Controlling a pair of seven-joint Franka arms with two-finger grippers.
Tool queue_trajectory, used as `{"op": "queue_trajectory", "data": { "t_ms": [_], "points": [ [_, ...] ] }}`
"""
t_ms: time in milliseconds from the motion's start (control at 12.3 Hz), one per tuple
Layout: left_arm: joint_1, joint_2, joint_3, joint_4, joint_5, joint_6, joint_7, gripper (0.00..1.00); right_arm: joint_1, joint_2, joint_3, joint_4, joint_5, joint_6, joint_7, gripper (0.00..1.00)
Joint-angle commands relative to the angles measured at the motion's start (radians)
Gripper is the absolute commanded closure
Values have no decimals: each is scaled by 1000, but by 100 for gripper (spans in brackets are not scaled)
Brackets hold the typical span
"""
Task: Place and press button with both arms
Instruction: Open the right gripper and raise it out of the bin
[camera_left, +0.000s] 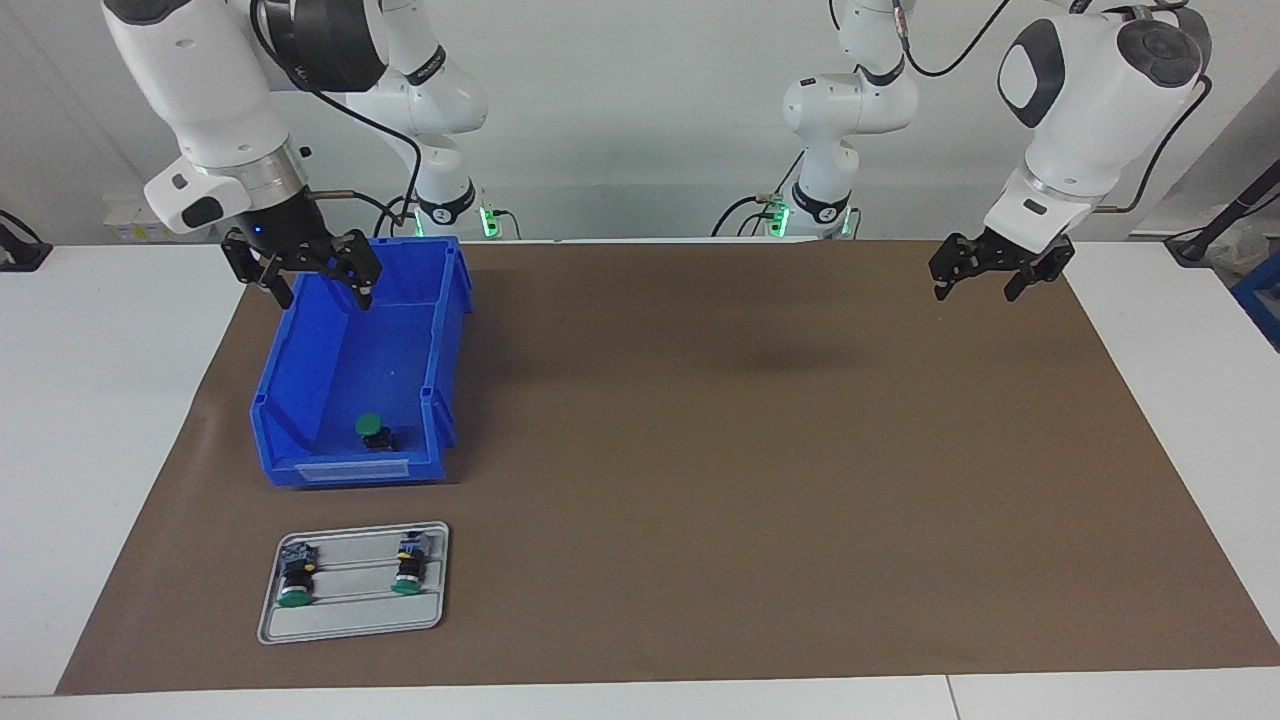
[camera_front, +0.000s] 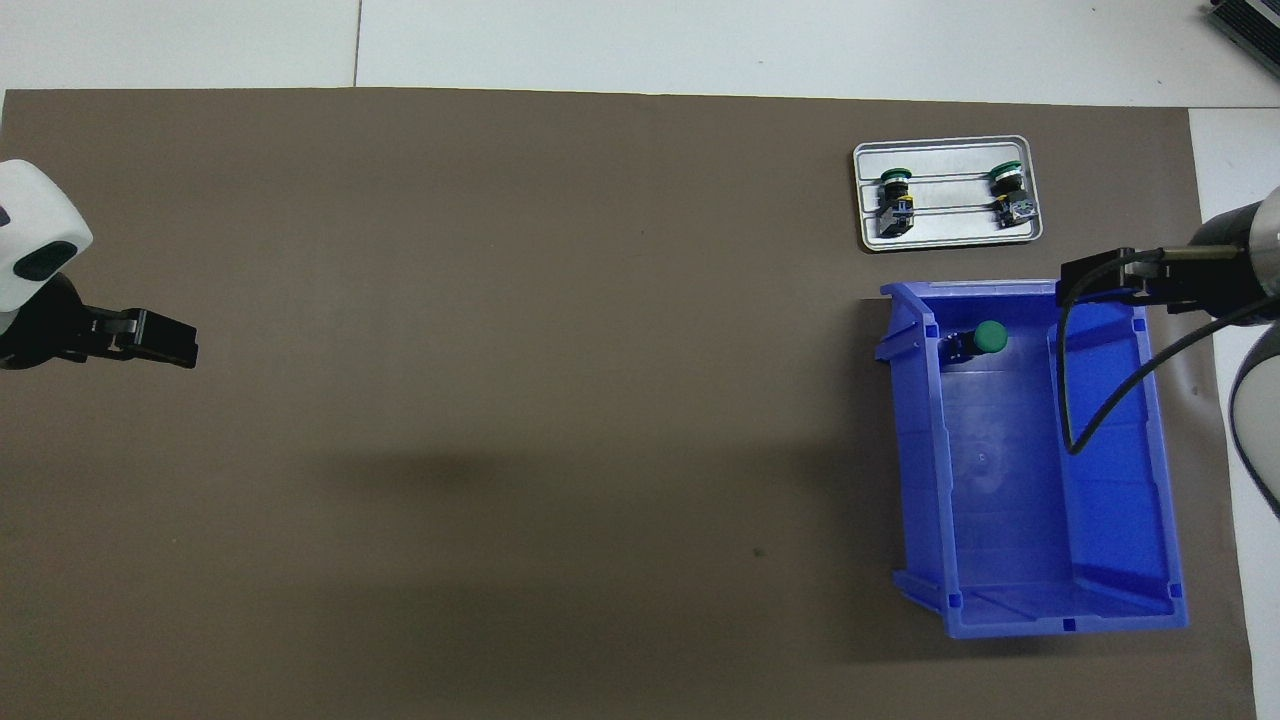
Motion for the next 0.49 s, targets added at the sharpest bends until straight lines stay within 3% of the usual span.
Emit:
{"op": "queue_trajectory", "data": {
  "t_ms": [0,406],
  "points": [
    [4,-22,-3,-19,16,6,-11,0,-6,0,29,-1,19,-21,14,0],
    [4,-22,-3,-19,16,6,-11,0,-8,-2,37,-4,19,-20,20,0]
  ]
}}
